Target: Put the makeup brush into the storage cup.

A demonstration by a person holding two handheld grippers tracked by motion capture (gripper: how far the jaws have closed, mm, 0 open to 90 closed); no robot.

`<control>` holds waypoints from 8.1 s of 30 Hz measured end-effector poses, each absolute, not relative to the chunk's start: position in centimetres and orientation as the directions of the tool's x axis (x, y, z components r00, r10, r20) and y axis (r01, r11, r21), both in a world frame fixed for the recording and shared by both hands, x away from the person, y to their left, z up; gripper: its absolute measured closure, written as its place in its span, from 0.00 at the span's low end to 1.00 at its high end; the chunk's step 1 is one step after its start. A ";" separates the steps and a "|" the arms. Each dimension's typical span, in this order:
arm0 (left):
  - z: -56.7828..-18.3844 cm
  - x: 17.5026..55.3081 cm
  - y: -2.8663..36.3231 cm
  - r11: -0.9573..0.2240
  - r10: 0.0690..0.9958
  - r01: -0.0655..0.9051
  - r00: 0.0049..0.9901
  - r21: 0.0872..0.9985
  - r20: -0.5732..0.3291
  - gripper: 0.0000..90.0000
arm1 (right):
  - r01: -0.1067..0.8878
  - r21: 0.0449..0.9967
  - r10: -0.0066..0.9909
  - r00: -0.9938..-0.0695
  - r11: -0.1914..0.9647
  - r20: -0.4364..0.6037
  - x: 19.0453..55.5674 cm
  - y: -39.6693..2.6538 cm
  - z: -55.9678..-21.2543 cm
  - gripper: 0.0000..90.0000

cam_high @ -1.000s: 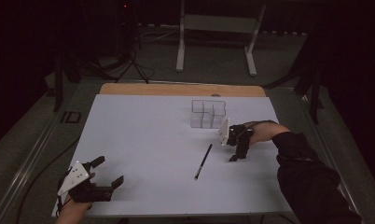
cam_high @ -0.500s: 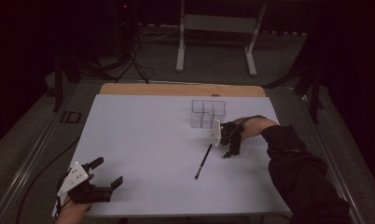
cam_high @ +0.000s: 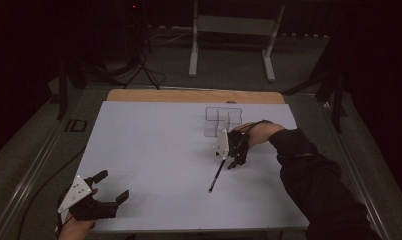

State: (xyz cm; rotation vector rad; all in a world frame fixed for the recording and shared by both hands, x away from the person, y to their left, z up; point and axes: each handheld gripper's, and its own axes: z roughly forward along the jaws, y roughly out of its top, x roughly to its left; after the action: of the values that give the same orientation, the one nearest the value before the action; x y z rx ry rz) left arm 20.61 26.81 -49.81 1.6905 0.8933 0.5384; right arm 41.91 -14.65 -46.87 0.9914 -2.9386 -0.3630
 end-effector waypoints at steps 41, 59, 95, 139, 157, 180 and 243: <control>-49.7 20.5 26.5 -0.156 0.772 0.255 0.634 0.954 -0.043 0.01 | -0.779 0.252 -0.805 -0.593 0.574 -0.001 36.9 -10.5 -48.2 0.80; -49.8 20.6 26.4 -0.154 0.767 0.257 0.639 0.954 -0.048 0.01 | -0.733 0.236 -0.764 -0.641 0.638 0.074 37.3 -9.8 -49.2 0.92; -49.7 21.7 25.6 -0.162 0.736 0.247 0.675 0.955 -0.050 0.01 | -0.150 0.235 -0.169 -0.984 0.960 0.064 39.2 -11.1 -42.0 0.93; -49.7 24.3 23.4 -0.170 0.654 0.224 0.754 0.960 -0.060 0.01 | 0.198 0.679 0.325 -0.944 0.707 -0.063 36.4 -20.0 -38.9 0.93; -49.7 24.4 23.4 -0.163 0.654 0.225 0.754 0.961 -0.066 0.01 | 0.201 0.872 0.483 -0.874 0.446 -0.045 33.6 -21.4 -37.2 0.93; -49.8 24.4 23.4 -0.160 0.653 0.231 0.754 0.960 -0.072 0.01 | 0.109 0.954 0.641 -0.761 0.279 -0.101 33.9 -22.4 -35.5 0.93; -49.9 24.2 23.9 -0.141 0.657 0.235 0.749 0.962 -0.086 0.01 | 0.059 0.995 0.729 -0.684 0.085 -0.022 43.8 -21.2 -34.2 0.93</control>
State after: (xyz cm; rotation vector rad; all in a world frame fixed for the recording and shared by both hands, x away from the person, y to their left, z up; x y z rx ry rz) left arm 24.17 23.89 -49.87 1.7136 0.7108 0.4252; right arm 43.84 -21.16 -34.18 -1.1077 -2.6276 -2.3516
